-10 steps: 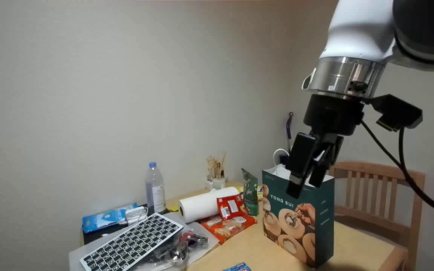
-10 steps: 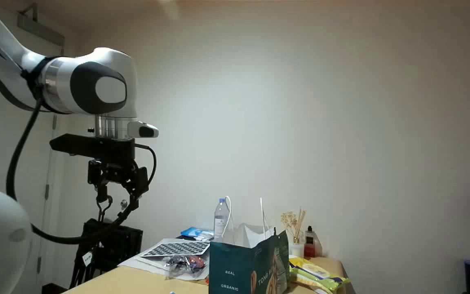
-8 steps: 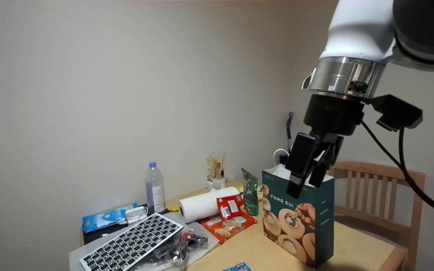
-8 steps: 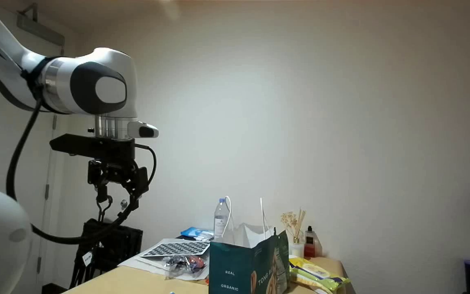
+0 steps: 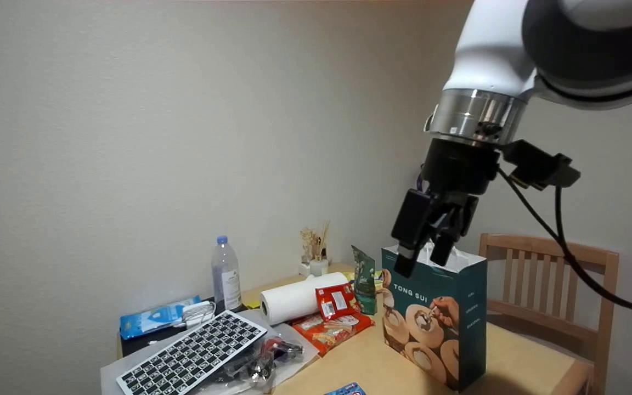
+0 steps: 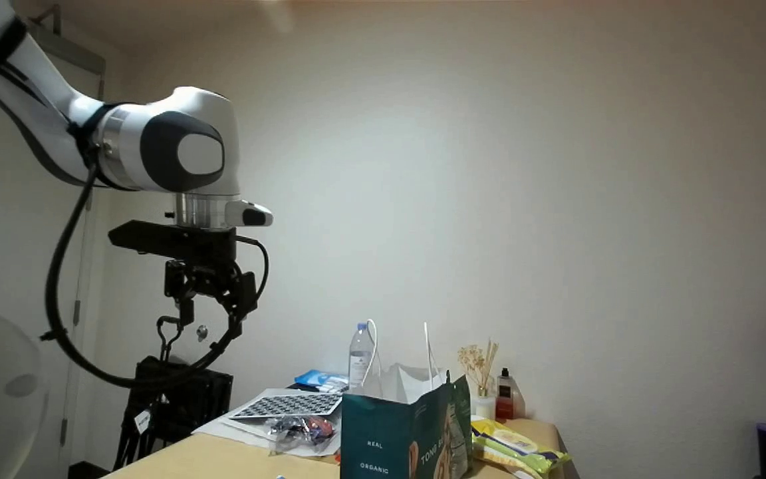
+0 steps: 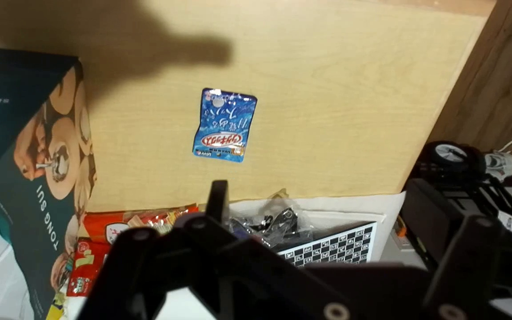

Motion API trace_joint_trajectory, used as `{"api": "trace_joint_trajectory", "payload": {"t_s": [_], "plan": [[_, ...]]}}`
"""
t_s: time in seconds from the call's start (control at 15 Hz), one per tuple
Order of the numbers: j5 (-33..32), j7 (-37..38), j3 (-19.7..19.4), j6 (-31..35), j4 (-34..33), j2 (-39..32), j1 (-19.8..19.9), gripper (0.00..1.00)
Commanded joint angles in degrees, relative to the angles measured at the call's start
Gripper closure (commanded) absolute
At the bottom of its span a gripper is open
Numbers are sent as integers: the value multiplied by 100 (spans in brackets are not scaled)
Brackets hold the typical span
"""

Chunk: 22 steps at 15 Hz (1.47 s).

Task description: Put the blue plastic inside the bag

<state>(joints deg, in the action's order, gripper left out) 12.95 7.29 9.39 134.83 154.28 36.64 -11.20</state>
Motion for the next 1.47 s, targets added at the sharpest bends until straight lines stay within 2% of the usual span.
{"api": "trace_joint_trajectory", "payload": {"t_s": [0.0, 0.2, 0.27, 0.4, 0.73, 0.87, 1.07, 1.4], "plan": [[-359, 229, 91, 381, -903, -1451, 416, 0], [-659, 413, 84, 195, -1659, -2413, 583, 0], [-484, 192, -26, 252, -1120, -1742, 427, 0], [-497, 203, -47, 253, -1327, -2082, 444, 0], [-496, 202, -40, 245, -1269, -1898, 414, 0], [-453, 231, -85, 157, -1629, -2412, 460, 0], [-842, 631, -74, 13, -2136, -3248, 662, 0], [-1316, 860, -288, -791, -3075, -4699, 602, 0]]}}
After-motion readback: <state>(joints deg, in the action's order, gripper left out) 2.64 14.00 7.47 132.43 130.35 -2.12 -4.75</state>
